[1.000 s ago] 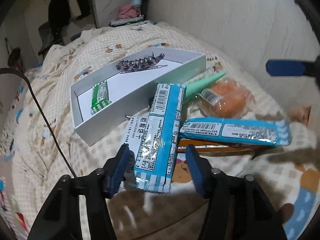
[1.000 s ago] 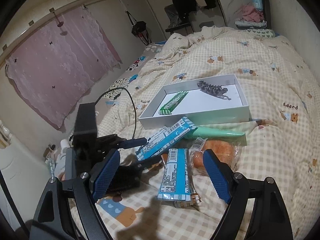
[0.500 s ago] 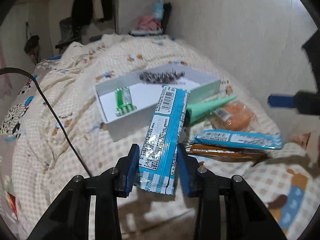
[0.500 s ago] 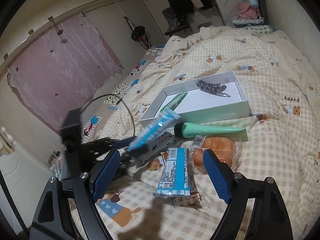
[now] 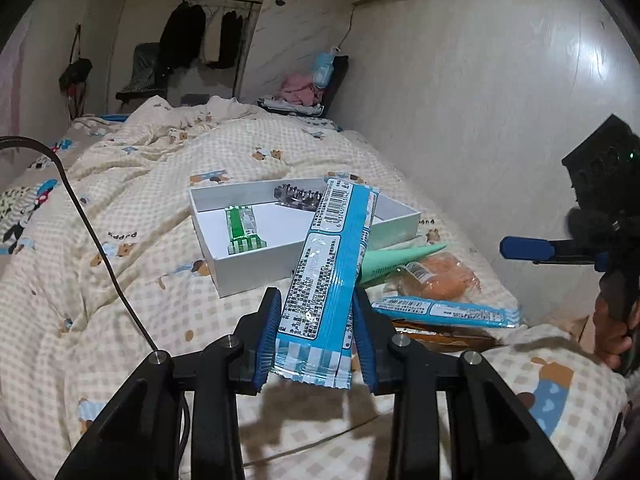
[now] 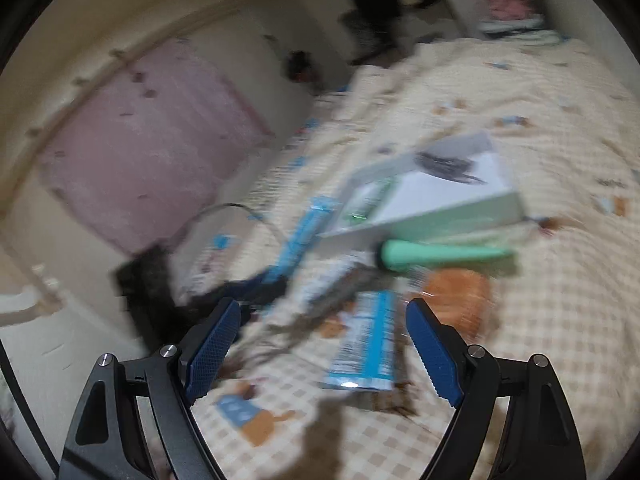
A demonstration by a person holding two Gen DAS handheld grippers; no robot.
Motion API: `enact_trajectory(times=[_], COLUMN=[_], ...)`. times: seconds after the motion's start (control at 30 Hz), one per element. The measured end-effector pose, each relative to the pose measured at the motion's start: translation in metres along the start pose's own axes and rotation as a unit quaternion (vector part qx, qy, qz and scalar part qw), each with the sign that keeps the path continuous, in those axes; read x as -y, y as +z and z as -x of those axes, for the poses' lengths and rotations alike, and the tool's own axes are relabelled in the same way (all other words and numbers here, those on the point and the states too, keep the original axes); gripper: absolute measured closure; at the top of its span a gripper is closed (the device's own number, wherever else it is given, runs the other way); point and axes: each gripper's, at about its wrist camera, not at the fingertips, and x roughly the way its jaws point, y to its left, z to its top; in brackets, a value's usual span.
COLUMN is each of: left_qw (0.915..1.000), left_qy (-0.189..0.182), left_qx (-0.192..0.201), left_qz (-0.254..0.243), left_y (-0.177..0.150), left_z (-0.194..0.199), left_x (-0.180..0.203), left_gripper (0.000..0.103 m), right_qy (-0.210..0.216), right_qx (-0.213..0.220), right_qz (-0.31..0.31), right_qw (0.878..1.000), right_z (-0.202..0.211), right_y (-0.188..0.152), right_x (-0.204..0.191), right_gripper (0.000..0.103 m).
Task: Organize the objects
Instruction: 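Grasp a second blue-and-white snack bar with the right tool while the left tool holds its bar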
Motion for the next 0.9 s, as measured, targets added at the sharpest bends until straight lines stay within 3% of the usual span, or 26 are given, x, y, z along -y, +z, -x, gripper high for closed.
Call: enact_trajectory(times=[0.07, 0.13, 0.17, 0.23, 0.37, 0.57, 0.9], left_qw=[1.0000, 0.9999, 0.9998, 0.9998, 0.9998, 0.9999, 0.9998], left_qy=[0.000, 0.001, -0.001, -0.007, -0.009, -0.009, -0.005], left_qx=[0.002, -0.002, -0.003, -0.006, -0.012, -0.014, -0.018], left_qz=[0.008, 0.016, 0.017, 0.020, 0.012, 0.000, 0.008], left_y=[-0.002, -0.004, -0.004, -0.004, -0.005, -0.007, -0.010], left_z=[0.003, 0.003, 0.002, 0.000, -0.001, -0.003, -0.007], left_x=[-0.001, -0.003, -0.003, -0.003, 0.002, 0.006, 0.004], left_gripper=[0.064, 0.064, 0.064, 0.064, 0.064, 0.064, 0.064], right_qy=[0.001, -0.033, -0.049, -0.043, -0.074, -0.089, -0.091], right_qx=[0.039, 0.091, 0.106, 0.117, 0.105, 0.078, 0.067], right_qz=[0.024, 0.052, 0.054, 0.050, 0.081, 0.079, 0.059], right_qw=[0.999, 0.994, 0.992, 0.991, 0.988, 0.990, 0.992], right_z=[0.013, 0.027, 0.033, 0.038, 0.028, 0.013, 0.005], right_y=[0.004, 0.005, 0.006, 0.005, 0.001, -0.004, -0.019], right_x=[0.002, 0.002, 0.006, 0.013, 0.018, 0.025, 0.035], right_gripper=[0.017, 0.017, 0.017, 0.017, 0.017, 0.017, 0.017])
